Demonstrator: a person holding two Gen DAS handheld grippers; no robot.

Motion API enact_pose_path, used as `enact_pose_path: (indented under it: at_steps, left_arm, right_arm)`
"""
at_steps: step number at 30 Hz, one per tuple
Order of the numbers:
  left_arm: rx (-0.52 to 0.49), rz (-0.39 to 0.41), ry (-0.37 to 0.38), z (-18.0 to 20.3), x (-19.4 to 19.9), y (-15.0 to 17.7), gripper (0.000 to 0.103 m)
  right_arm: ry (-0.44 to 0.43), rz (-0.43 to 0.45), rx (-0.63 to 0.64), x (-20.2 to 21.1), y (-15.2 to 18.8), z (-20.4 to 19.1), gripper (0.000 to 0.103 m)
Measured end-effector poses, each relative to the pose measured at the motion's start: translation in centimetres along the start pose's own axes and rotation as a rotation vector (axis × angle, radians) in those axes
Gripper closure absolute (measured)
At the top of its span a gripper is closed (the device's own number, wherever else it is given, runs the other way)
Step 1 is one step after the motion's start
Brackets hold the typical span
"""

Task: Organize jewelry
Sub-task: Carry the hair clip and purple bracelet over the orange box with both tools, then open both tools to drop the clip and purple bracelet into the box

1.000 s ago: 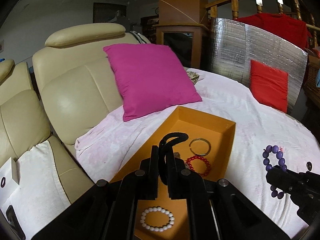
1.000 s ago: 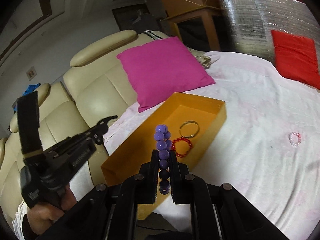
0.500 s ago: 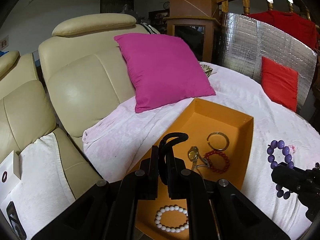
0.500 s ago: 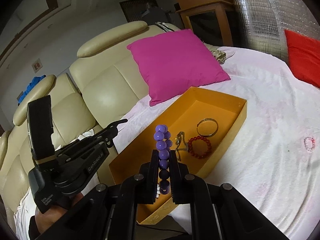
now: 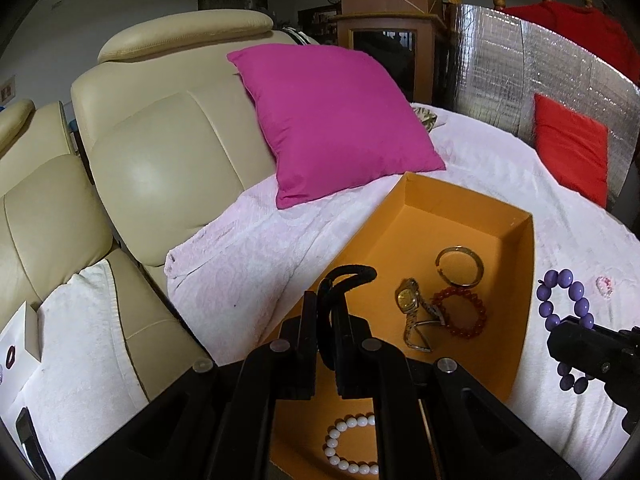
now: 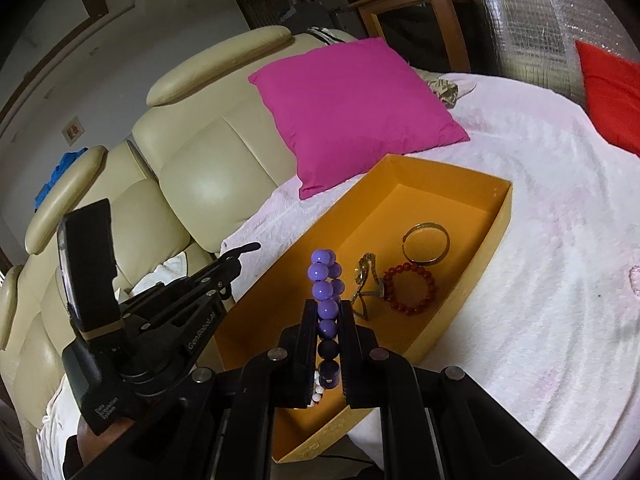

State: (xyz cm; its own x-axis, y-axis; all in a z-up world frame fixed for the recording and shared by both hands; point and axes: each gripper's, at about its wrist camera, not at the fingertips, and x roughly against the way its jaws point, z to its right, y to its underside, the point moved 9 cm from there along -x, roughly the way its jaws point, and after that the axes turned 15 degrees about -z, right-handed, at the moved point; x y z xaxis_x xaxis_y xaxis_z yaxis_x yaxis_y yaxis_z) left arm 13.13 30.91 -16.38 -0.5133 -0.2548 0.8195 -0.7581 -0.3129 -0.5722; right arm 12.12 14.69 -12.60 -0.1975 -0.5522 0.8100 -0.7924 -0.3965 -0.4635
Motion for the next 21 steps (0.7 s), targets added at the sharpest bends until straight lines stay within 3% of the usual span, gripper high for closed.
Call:
enact_pose_path:
  at_steps: [21]
  left_arm:
    - [-0.05,-0.123,-0.078,-0.3,-6.9,0.0,0.096]
  right_arm:
    - [-0.042,-0.092,-0.04,-5.9,-1.5,1.4,0.092]
